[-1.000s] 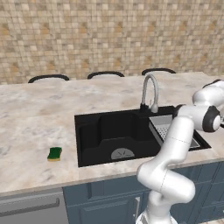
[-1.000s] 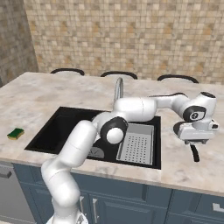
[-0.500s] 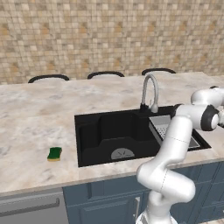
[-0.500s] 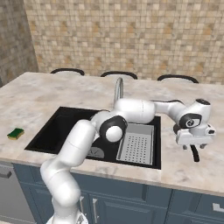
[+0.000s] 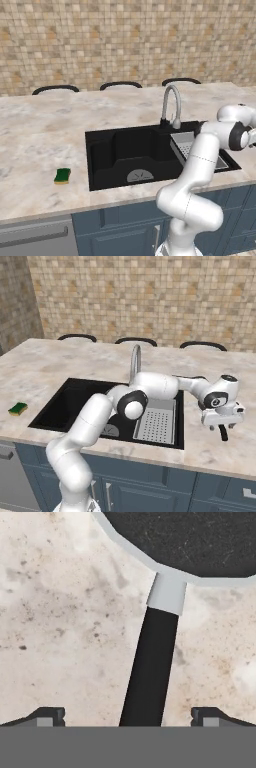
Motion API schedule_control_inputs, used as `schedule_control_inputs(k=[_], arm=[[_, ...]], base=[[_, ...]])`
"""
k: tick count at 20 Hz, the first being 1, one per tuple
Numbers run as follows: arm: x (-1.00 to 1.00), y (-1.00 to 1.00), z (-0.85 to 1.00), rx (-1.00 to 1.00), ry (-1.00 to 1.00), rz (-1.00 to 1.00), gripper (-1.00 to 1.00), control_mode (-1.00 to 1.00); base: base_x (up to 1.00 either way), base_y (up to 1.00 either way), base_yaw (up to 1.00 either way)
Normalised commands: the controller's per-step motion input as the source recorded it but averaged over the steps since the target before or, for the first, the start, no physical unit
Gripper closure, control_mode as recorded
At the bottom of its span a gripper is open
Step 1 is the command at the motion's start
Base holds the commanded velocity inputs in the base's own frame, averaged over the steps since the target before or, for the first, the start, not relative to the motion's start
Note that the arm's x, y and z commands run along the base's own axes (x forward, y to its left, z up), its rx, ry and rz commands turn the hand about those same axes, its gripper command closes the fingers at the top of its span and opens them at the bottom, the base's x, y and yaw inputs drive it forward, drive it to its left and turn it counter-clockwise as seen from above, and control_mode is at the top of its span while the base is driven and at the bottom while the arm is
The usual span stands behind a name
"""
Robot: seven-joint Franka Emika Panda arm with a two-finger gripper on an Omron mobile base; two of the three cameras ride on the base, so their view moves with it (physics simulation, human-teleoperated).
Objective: Pick the pan and sponge and place them into the sink. Then turn on the water.
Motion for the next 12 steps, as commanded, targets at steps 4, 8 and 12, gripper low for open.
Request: schedule_control_inputs(k=[4,8,12], arm=[[0.24,-0.28,-0.13,0.01,0.00,0.03,-1.00,-1.00],[0.23,-0.28,-0.14,0.01,0.02,0.02,-1.00,-1.00],[0.13,-0.10,-0.31,0.02,0.02,0.02,1.00,-1.00]], base=[[0.00,0.00,0.00],[0.00,0.00,0.00],[0.00,0.00,0.00]])
